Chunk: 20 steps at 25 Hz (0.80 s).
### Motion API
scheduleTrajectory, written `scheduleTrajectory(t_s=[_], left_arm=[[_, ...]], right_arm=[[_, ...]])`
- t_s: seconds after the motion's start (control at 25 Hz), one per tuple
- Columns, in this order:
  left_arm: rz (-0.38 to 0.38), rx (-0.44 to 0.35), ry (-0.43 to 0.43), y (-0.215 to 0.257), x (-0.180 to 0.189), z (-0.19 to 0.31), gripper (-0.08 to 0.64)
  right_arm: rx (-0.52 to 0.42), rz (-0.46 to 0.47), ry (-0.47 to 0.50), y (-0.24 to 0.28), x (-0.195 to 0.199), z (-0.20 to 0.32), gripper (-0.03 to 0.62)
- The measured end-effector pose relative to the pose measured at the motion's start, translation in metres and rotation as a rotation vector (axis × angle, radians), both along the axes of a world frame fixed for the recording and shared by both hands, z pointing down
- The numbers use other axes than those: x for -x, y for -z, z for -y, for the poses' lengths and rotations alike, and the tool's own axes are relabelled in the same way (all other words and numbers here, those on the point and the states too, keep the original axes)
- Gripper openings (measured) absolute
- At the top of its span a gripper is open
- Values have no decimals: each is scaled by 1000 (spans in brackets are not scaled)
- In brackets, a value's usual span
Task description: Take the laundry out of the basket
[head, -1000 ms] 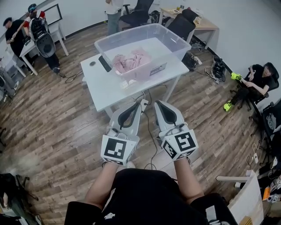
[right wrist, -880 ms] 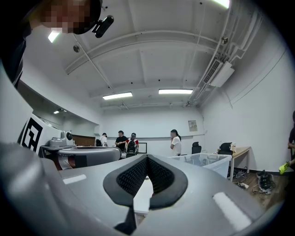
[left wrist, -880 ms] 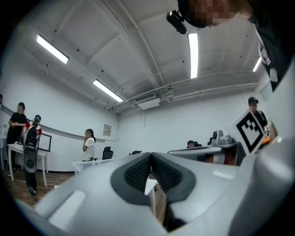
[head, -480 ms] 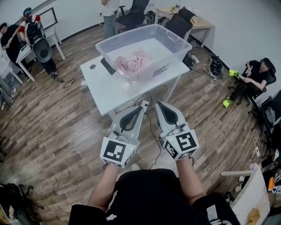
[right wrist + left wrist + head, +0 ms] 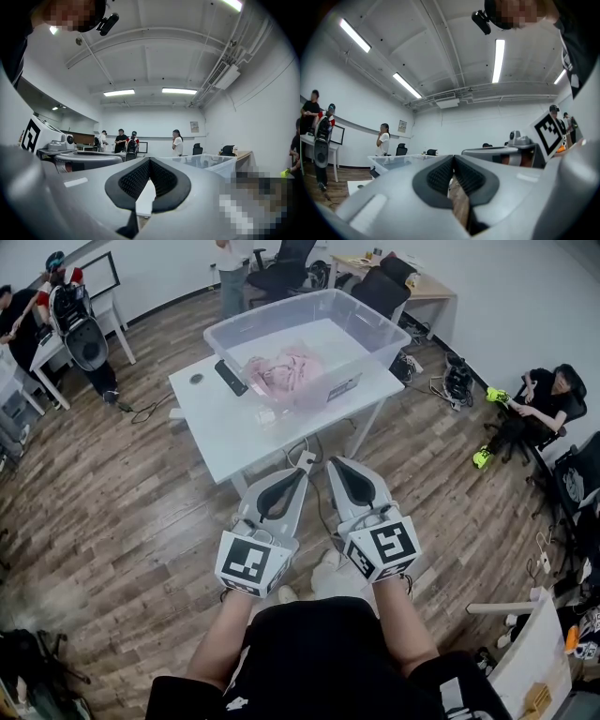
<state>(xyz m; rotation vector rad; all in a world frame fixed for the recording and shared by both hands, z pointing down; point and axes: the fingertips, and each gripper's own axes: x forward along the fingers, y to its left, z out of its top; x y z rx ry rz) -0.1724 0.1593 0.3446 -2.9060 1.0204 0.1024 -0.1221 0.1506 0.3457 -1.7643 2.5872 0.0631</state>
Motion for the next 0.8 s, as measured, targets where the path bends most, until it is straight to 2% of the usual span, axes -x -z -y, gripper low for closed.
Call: scheduleTrajectory(t_s=[0.48, 0.64, 0.8], left_arm=[[28, -10, 43, 2, -11, 31, 9], [-4, -3, 58, 6, -15, 48, 9], [-1, 3, 61, 4, -27, 68, 9]], right_arm=[[-18, 35, 15, 4, -20, 29, -5], [-20, 37, 16, 3, -29, 42, -5], [-25, 35, 11, 5, -43, 62, -5]])
